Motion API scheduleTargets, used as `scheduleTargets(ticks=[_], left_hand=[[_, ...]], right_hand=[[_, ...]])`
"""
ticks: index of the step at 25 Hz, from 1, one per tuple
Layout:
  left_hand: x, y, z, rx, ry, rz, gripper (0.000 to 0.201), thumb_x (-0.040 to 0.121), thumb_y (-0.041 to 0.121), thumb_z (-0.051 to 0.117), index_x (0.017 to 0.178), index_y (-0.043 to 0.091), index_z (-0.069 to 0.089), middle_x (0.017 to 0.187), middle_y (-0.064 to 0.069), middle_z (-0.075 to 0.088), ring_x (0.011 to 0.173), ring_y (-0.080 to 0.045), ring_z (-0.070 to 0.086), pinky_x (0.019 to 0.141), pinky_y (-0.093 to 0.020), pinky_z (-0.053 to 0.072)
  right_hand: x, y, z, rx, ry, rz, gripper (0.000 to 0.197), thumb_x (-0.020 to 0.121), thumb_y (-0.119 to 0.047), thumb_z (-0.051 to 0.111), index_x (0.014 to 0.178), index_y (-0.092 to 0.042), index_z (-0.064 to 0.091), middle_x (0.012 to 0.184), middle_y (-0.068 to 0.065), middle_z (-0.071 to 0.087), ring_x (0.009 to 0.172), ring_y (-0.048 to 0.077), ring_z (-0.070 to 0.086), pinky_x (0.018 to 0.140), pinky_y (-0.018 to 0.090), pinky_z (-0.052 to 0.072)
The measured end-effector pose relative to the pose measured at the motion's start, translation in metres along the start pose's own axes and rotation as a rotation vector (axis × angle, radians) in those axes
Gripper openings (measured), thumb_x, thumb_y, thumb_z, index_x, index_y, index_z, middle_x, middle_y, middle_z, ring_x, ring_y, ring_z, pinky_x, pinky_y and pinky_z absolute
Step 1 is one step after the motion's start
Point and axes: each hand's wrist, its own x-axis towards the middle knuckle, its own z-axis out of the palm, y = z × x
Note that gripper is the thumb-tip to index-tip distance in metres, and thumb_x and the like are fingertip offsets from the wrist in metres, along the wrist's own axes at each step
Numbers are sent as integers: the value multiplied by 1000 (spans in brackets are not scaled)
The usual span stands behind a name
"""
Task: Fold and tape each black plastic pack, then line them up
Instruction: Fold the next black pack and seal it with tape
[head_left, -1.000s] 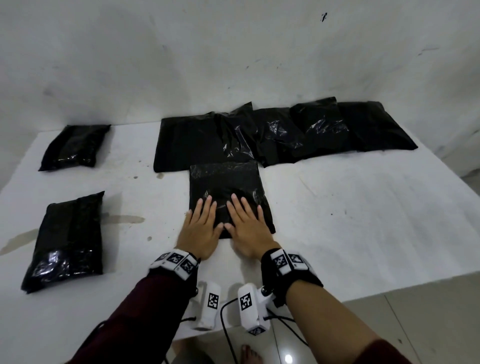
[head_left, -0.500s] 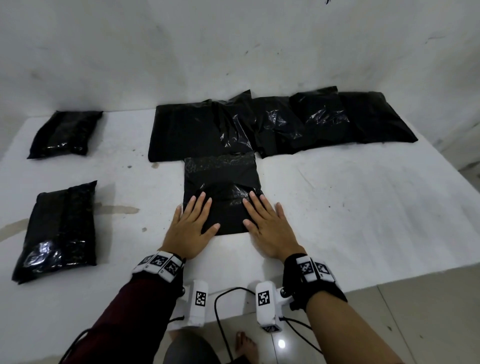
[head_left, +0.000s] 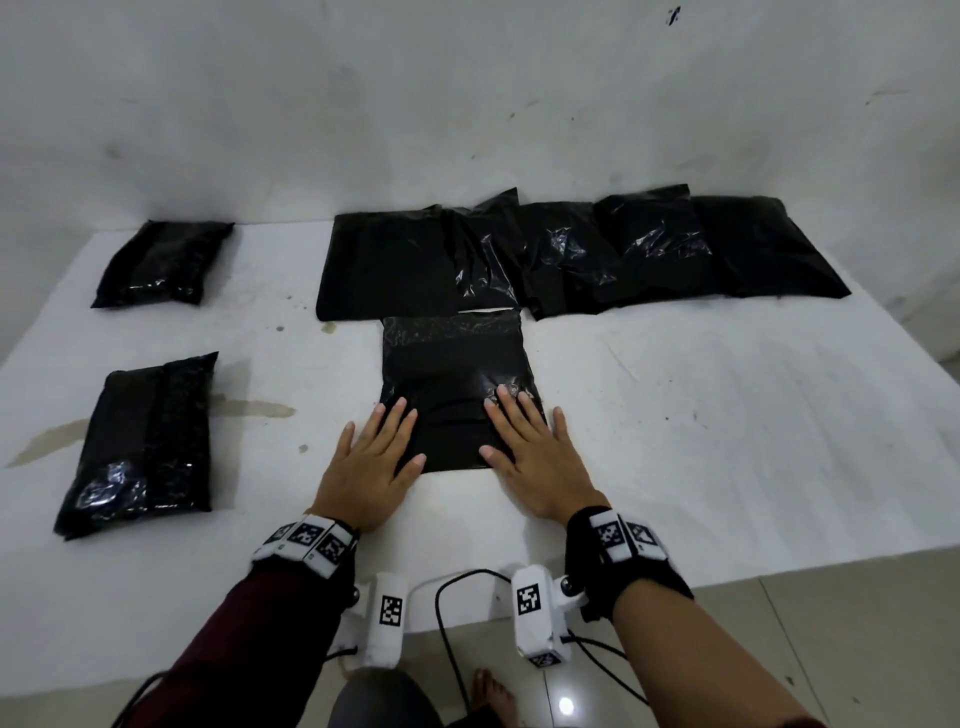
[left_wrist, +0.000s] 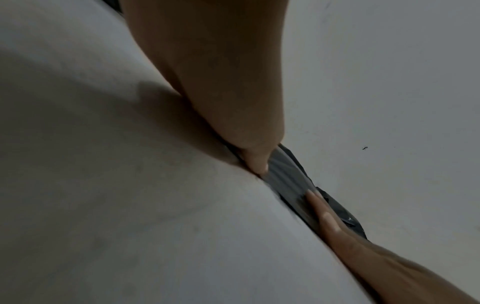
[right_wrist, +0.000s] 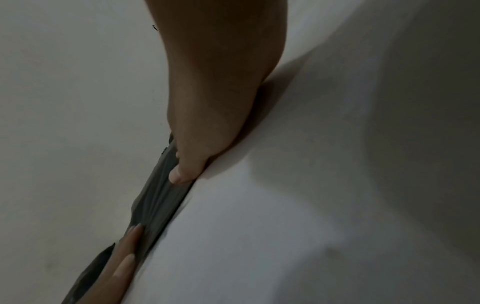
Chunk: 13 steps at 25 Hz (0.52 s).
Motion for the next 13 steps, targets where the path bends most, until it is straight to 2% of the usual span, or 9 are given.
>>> scheduleTargets(ticks=[1,3,5,7,8,10,11,12,13], left_hand=[[-1,-3,-1,-2,-8,4,89,68,65,-11,148,26,-4,156,10,-12,142,-8,-14,115,-36,-5],[-1,-6,-2,-13,-22,19,90,68,66,-9,148,26,-3,156,11,-11,143,-9,-11,115,-36,-4],[-1,-8,-4,-61,-50,27,87,72,68,-4,148,26,-3,154,13,-13,142,-7,-12,115,-35,-5],[-3,-9,-10,-210,-88,38,73,88,63,15,148,26,-2,152,16,-13,140,-2,-12,114,-32,-7],[-5,-10,-14,-326,-66,36,64,96,52,27,149,25,2,151,18,-8,140,-1,-8,114,-29,-5],[-5,-19,-22,-494,137,20,52,98,25,42,147,20,22,150,13,15,139,-6,13,114,-29,10],[-3,-25,-26,-468,287,19,46,95,10,47,140,14,38,145,5,34,135,-15,30,111,-32,22],[2,-32,-29,-381,417,42,41,89,-4,51,128,7,54,132,-5,53,125,-27,45,103,-36,34],[6,-38,-31,-290,500,85,39,80,-15,53,113,2,64,114,-13,65,109,-35,56,94,-40,42]], right_hand=[[-2,6,-1,9,1,-1,75,82,-65,0,149,-32,-3,157,-13,-13,144,9,-16,114,40,-13],[-10,16,-2,40,11,7,70,89,-64,10,149,-31,-2,157,-14,-10,144,8,-16,114,35,-12],[-12,21,-3,146,29,9,60,98,-51,24,150,-30,2,157,-13,-6,144,6,-10,116,32,-8],[-12,22,-10,399,99,39,55,101,-37,33,150,-24,13,158,-9,6,145,8,6,118,30,2],[-11,25,-15,530,168,69,51,101,-30,37,149,-20,22,157,-4,17,143,11,18,118,29,11],[-5,34,-26,570,333,128,41,97,-11,45,138,-9,44,143,8,45,132,23,42,110,27,30],[0,38,-31,497,391,143,37,94,-3,47,130,-6,53,132,11,55,123,27,48,103,24,34],[5,42,-34,415,423,133,34,90,3,49,121,-5,59,123,13,60,116,29,51,96,21,33],[9,43,-36,344,438,98,33,86,8,50,113,-4,64,115,13,62,110,30,51,90,19,32]])
